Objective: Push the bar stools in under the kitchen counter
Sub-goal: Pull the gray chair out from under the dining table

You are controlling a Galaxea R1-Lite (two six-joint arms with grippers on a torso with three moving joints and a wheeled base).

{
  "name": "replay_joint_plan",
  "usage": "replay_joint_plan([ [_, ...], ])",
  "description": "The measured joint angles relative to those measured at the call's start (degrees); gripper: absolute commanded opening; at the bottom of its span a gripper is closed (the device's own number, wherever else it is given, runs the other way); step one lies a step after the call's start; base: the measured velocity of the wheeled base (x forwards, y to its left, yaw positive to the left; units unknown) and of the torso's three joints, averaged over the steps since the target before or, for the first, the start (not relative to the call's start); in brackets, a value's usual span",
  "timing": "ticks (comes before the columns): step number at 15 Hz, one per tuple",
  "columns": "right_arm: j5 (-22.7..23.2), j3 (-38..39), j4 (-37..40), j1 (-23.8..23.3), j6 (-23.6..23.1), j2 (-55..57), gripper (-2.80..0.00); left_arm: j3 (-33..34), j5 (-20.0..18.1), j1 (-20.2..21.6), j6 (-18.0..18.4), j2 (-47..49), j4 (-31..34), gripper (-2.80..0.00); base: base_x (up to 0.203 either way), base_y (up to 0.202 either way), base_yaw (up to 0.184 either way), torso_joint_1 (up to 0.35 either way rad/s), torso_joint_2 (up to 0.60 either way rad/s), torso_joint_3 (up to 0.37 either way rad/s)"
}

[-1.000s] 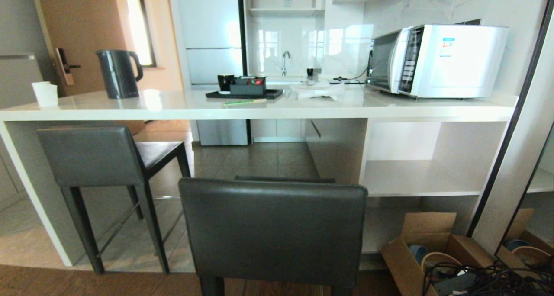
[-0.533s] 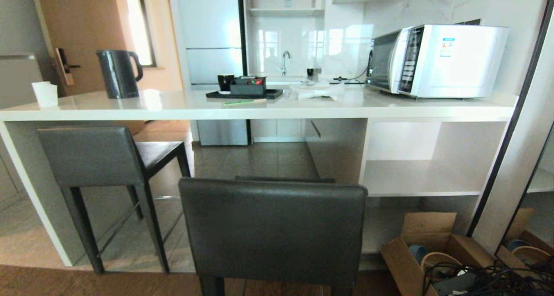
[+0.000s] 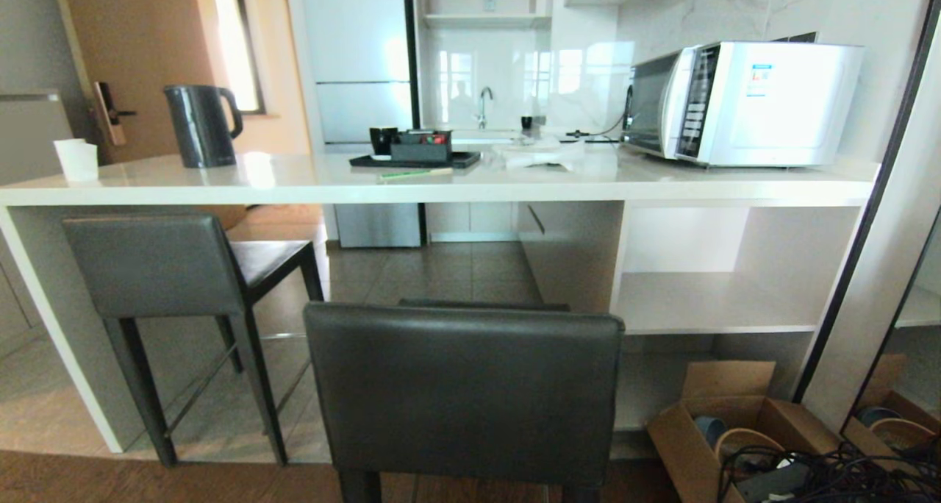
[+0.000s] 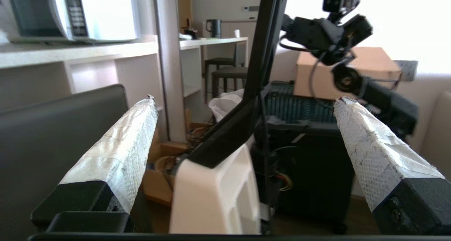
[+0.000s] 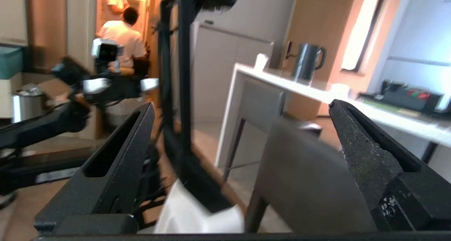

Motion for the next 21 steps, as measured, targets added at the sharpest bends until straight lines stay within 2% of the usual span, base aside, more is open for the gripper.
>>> replay_joint_plan([
  [2,-0.20,1.54,5.57,0.57,-0.12,-4.86,0.00,3.60,2.88,0.00,6.10,-0.85,0.09,0.00,0.000,0.000,0.000,0.000,0.00,0.000],
  [3,-1.09,2.94,9.15,0.69,-0.65,-7.69,0.00,6.21,6.40,0.00,10.35,-1.11,0.39,0.00,0.000,0.000,0.000,0.000,0.00,0.000],
  [4,-3.85,5.02,12.16,0.82,-1.76,-9.88,0.00,8.97,10.80,0.00,14.56,-1.30,0.60,0.00,0.000,0.000,0.000,0.000,0.00,0.000],
  [6,-12.03,10.53,15.43,0.86,-6.85,-12.22,0.00,12.90,20.39,-0.01,21.25,-1.52,1.79,0.00,0.000,0.000,0.000,0.000,0.00,0.000],
  [7,-17.16,13.26,16.29,0.89,-11.38,-12.84,0.00,14.23,25.73,-0.01,24.76,-1.58,3.66,0.00,0.000,0.000,0.000,0.000,0.00,0.000],
  [10,-36.78,21.89,18.27,0.91,-27.86,-13.74,0.00,17.44,41.84,-0.06,38.01,-2.07,13.68,0.00,0.000,0.000,0.000,0.000,0.00,0.000],
  [11,-42.59,24.17,18.53,0.91,-31.56,-13.85,0.00,17.85,45.37,-0.09,40.63,-2.42,16.41,0.00,0.000,0.000,0.000,0.000,0.00,0.000],
  [12,-46.57,25.81,18.61,0.94,-33.28,-13.85,0.00,17.88,46.81,-0.12,41.28,-2.69,18.05,0.00,0.000,0.000,0.000,0.000,0.00,0.000],
  [14,-49.70,28.93,18.70,0.94,-33.97,-13.88,0.00,16.81,47.70,-0.15,41.42,-2.99,23.04,0.00,0.000,0.000,0.000,0.000,0.00,0.000],
  [16,-52.92,30.66,19.91,0.92,-34.99,-13.88,0.00,14.94,51.05,-0.17,41.52,-3.12,29.60,0.00,0.000,0.000,0.000,0.000,0.00,0.000],
  [19,-56.12,31.59,20.64,0.91,-37.42,-13.88,0.00,13.10,53.70,-0.17,42.97,-3.16,35.46,0.00,0.000,0.000,0.000,0.000,0.00,0.000],
  [21,-56.72,31.91,20.67,0.94,-37.83,-13.88,0.00,12.56,55.60,-0.17,43.12,-3.16,36.30,0.00,0.000,0.000,0.000,0.000,0.00,0.000],
])
